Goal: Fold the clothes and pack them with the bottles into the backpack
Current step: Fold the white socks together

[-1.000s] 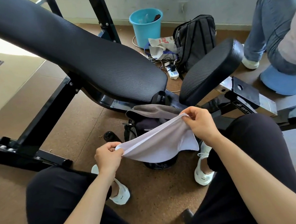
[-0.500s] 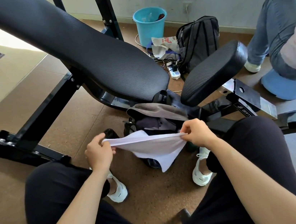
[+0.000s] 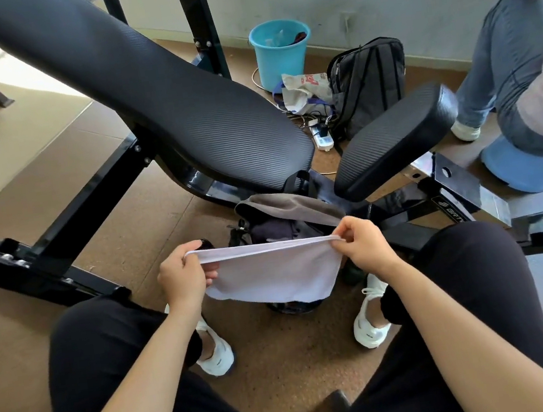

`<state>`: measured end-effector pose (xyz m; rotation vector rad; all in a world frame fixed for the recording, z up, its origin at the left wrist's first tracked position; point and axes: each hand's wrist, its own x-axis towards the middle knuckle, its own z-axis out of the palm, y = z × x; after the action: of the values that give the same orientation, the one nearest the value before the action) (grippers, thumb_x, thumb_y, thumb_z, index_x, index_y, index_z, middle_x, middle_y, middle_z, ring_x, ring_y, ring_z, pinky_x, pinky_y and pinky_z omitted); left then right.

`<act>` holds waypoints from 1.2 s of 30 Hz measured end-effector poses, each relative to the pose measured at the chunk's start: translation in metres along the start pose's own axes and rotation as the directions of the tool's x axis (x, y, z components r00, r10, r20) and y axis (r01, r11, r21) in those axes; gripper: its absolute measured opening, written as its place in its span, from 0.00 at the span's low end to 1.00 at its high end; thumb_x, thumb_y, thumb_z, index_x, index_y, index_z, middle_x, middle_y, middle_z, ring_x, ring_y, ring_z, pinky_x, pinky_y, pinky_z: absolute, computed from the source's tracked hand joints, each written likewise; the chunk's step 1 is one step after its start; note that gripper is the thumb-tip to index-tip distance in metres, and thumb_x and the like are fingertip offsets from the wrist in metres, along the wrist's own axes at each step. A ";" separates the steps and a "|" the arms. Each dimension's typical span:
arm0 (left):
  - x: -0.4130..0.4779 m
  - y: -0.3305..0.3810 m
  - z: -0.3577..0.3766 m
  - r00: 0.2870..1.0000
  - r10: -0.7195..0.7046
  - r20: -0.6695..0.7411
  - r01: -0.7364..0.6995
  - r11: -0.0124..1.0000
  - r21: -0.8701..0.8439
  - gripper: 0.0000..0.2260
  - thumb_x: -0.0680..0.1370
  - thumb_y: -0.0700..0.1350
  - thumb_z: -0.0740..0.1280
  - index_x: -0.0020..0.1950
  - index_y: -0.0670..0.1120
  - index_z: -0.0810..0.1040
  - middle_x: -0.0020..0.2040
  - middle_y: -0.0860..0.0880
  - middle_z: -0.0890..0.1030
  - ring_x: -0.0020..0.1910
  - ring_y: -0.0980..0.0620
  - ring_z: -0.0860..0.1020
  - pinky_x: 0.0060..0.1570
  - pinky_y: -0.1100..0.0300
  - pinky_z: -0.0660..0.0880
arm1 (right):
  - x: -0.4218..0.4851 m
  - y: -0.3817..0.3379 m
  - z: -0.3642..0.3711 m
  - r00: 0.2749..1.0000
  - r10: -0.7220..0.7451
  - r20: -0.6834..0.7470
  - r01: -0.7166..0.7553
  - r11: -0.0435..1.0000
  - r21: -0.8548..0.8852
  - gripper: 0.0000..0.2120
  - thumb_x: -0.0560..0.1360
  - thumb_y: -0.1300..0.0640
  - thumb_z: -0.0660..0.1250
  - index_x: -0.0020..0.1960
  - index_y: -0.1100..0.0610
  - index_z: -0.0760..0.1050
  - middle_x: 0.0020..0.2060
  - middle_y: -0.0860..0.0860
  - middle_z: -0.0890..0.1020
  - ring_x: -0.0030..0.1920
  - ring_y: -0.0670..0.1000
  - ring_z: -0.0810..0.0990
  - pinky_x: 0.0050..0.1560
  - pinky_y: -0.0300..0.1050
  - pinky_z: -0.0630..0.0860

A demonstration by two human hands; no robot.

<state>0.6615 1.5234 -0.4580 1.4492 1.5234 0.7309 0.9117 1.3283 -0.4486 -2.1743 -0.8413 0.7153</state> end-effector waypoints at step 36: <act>-0.040 0.016 0.018 0.863 0.244 0.443 -0.266 0.964 -0.014 0.11 0.81 0.47 0.69 0.40 0.45 0.78 0.35 0.48 0.77 0.36 0.52 0.75 0.41 0.57 0.71 | -0.023 -0.031 0.020 0.999 0.032 0.043 -0.048 0.889 0.456 0.10 0.80 0.57 0.71 0.48 0.64 0.80 0.36 0.57 0.84 0.33 0.48 0.80 0.36 0.39 0.79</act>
<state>0.6814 1.4839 -0.4441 1.7361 1.0157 0.4708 0.8723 1.3361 -0.4320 -1.7612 -0.5722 0.8757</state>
